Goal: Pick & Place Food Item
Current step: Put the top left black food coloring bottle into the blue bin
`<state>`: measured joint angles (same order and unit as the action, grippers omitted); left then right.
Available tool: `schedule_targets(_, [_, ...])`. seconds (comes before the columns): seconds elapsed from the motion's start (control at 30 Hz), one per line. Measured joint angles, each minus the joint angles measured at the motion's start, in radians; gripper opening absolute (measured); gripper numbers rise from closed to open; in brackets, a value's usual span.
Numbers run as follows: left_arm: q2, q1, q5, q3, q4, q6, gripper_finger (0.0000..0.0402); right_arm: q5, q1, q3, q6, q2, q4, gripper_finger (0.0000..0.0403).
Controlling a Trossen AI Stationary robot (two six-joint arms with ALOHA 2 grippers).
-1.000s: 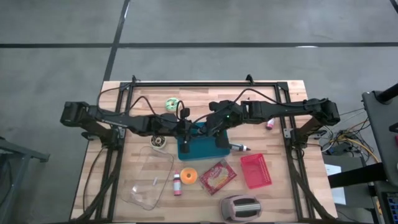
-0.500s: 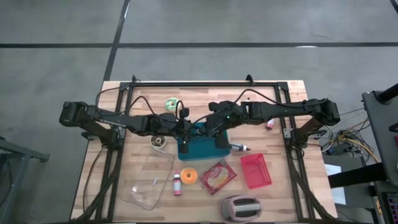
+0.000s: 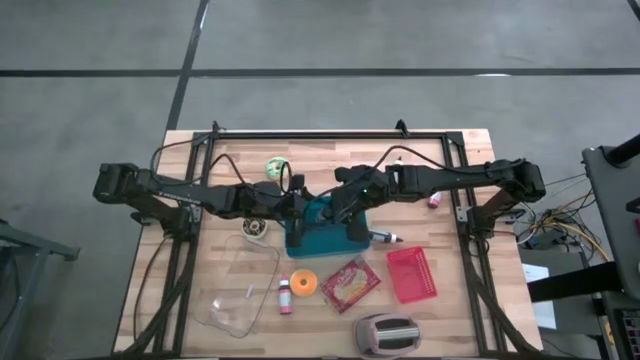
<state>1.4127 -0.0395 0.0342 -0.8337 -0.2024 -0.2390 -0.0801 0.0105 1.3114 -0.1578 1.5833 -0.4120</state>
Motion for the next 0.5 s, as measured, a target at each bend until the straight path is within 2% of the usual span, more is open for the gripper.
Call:
schedule_targets(0.1, [-0.015,0.001,-0.054,0.001,0.038,-0.017,0.0326,0.005,0.000,-0.001,0.000,0.000,0.003,0.0124])
schedule_targets(0.27, [-0.111,0.001,-0.060,0.002,0.125,-0.024,0.0326,0.038,0.000,-0.008,0.002,-0.002,0.001,0.0123])
schedule_targets(0.33, [-0.166,0.000,-0.047,0.004,0.162,-0.020,0.0326,0.082,0.000,-0.010,0.001,-0.002,0.004,0.0123])
schedule_targets(0.5, [-0.325,-0.002,-0.035,0.107,0.084,-0.016,0.0325,0.107,0.000,-0.016,-0.017,-0.014,0.083,0.0123])
